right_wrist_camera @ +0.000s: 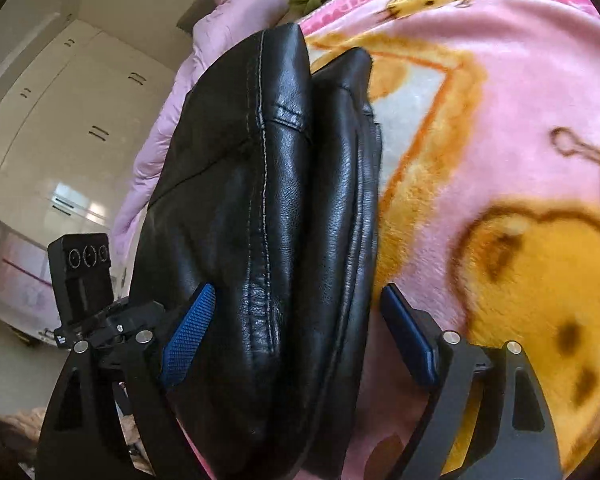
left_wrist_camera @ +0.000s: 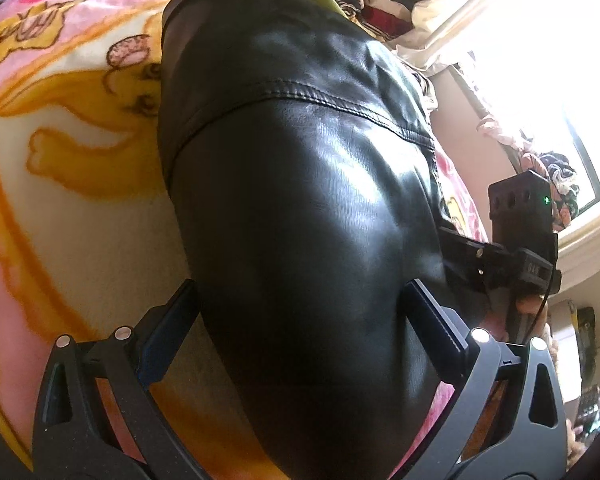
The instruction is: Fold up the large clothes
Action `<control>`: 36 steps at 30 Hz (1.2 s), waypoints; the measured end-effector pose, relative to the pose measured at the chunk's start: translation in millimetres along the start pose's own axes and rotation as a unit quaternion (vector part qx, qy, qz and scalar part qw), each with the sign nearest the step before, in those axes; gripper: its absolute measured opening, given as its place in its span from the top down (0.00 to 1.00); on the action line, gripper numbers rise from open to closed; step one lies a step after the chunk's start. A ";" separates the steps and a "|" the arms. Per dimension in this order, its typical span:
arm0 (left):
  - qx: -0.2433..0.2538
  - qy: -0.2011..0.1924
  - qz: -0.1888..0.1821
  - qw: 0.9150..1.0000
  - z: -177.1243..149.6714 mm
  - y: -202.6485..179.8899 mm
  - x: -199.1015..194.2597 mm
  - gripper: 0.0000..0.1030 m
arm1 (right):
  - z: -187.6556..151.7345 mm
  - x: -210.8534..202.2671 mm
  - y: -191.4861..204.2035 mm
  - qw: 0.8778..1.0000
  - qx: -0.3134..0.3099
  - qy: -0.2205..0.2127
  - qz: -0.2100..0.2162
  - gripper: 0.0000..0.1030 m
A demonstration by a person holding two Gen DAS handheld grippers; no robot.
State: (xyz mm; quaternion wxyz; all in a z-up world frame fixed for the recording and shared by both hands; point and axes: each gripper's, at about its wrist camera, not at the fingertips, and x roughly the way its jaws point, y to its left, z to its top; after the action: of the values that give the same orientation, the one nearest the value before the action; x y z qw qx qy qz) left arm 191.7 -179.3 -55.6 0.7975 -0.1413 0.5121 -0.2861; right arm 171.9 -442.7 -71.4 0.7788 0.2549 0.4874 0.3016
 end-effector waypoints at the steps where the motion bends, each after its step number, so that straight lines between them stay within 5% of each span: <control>1: 0.000 -0.003 0.002 1.000 0.6 0.6 -0.1 0.08 | 0.2 1.8 2.9 1.000 -0.003 -0.002 0.001 0.34; 13: -0.012 -0.025 0.010 1.000 3.9 23.8 -30.3 0.14 | 4.7 20.3 49.5 0.999 -0.035 -0.028 -0.008 0.45; 26: -0.041 -0.054 0.063 0.996 4.5 104.7 -101.4 0.14 | 32.8 92.4 105.5 0.998 -0.067 -0.015 -0.003 0.46; 36: -0.028 -0.061 0.079 0.995 -7.8 108.1 -114.6 0.14 | 23.2 90.1 105.6 0.997 -0.058 -0.024 -0.033 0.43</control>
State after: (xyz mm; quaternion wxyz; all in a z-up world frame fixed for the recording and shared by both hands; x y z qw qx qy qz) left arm 182.6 -23.8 -30.6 0.8432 -0.1398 0.4794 -0.1990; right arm 200.7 -307.7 -43.8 0.8134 0.2003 0.4584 0.2970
